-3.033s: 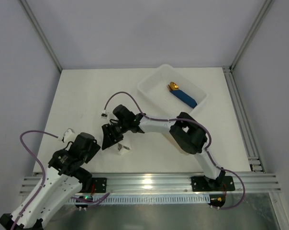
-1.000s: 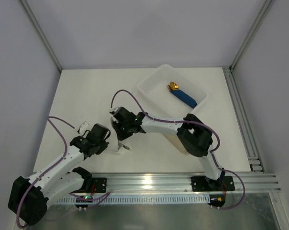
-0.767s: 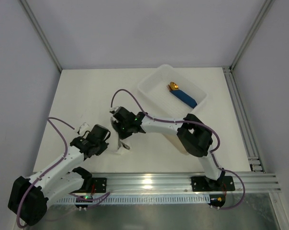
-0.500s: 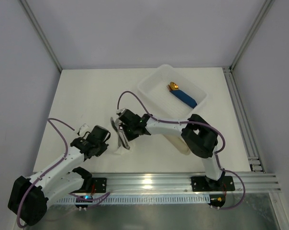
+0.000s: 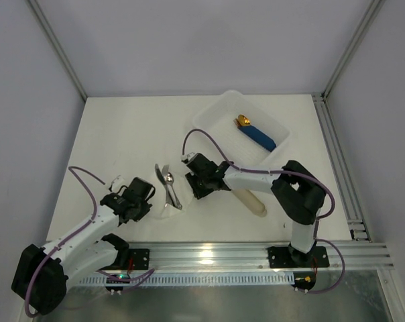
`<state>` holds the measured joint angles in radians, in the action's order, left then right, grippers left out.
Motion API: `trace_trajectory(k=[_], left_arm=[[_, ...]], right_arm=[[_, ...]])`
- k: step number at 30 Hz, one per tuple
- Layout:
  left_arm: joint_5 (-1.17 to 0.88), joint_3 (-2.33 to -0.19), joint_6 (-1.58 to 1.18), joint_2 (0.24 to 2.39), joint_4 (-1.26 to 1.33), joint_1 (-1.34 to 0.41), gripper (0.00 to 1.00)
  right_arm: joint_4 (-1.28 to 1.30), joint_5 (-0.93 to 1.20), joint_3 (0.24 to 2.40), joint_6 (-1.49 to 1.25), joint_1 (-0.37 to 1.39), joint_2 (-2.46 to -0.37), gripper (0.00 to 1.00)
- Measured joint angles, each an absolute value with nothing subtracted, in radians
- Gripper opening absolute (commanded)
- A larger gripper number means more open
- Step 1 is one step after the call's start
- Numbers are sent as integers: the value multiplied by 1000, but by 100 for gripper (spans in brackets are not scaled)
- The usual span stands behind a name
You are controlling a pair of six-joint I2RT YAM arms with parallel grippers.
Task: Place the utensils on the paper napkin and roll it up
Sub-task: Adjust the utensils on the napkin.
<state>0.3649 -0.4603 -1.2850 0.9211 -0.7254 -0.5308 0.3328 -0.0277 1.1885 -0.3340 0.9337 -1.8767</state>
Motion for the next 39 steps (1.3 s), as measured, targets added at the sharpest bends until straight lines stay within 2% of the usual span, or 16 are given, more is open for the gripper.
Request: trace_trajectory(k=[5, 7, 9, 12, 15, 17, 20, 21, 22, 30, 39], left_arm=[[353, -461, -1267, 906, -725, -531, 5], [345, -462, -1247, 880, -725, -531, 13], [338, -462, -1228, 844, -724, -531, 22], [322, -462, -1202, 764, -719, -531, 29], [310, -453, -1188, 676, -695, -531, 30], [302, -439, -1185, 638, -680, -531, 26], [286, -418, -1175, 627, -657, -531, 3], [283, -413, -1172, 635, -652, -531, 0], [278, -408, -1172, 651, -645, -531, 0], [164, -342, -1169, 819, -519, -531, 0], [17, -306, -1113, 788, -376, -531, 2]], right_arm=[[295, 31, 1103, -259, 936, -1744, 62], [271, 70, 1086, -217, 941, -1669, 69], [235, 136, 1081, -176, 948, -1610, 71], [186, 273, 1095, -125, 955, -1596, 70], [172, 408, 1155, -96, 958, -1686, 67], [167, 445, 1191, -99, 960, -1761, 59], [173, 451, 1225, -135, 960, -1849, 43], [179, 445, 1231, -154, 960, -1865, 31], [187, 427, 1235, -171, 960, -1874, 29], [199, 339, 1236, -261, 960, -1877, 28], [211, 313, 1244, -296, 960, -1893, 29]])
